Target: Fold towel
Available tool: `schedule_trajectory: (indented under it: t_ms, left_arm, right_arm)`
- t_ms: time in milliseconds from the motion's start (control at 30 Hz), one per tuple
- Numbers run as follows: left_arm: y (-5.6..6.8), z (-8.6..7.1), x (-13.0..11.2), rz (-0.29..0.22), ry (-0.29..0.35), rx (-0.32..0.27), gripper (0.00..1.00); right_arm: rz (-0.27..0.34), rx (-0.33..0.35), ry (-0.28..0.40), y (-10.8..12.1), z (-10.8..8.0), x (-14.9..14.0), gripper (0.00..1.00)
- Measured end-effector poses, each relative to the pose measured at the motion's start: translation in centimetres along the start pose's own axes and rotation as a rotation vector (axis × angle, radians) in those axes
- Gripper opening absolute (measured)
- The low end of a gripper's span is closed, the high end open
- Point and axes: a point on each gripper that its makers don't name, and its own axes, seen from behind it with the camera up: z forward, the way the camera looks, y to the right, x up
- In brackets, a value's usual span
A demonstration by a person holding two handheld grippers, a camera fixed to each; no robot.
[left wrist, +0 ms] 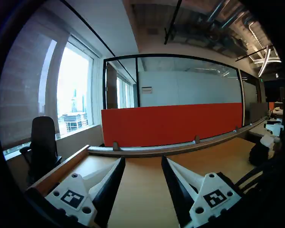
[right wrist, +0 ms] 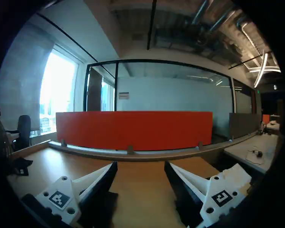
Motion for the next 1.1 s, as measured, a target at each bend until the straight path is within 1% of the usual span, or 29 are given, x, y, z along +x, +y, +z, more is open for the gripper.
schedule_trajectory:
  t_ms: [67,267,400,533,667,967,1100]
  left_arm:
    - [0.0,0.0,0.7,0.0,0.0,0.001,0.69]
    - [-0.2,0.1,1.8,0.007,-0.011,-0.008,0.69]
    - [0.1,0.1,2.1,0.021,-0.024,-0.032,0.69]
    - [0.6,0.2,2.0,0.043,-0.046,-0.067,0.69]
    - [1.4,0.2,1.7,0.072,-0.077,-0.115,0.69]
    - [4.0,-0.1,0.6,0.124,-0.133,-0.259,0.69]
    - [4.9,-0.4,-0.1,0.15,-0.157,-0.31,0.69]
  right_arm:
    - [0.001,0.001,0.001,-0.2,-0.2,1.0,0.95]
    - [0.0,0.009,-0.007,-0.8,-0.5,2.3,0.95]
    - [-0.016,0.024,-0.018,-1.2,-0.5,2.6,0.95]
    - [-0.037,0.055,-0.041,-2.0,-0.6,2.8,0.95]
    - [-0.058,0.114,-0.079,-3.2,-0.7,2.3,0.95]
    - [-0.101,0.263,-0.163,-5.9,-1.3,1.3,0.95]
    - [-0.117,0.299,-0.193,-6.4,-1.4,0.9,0.95]
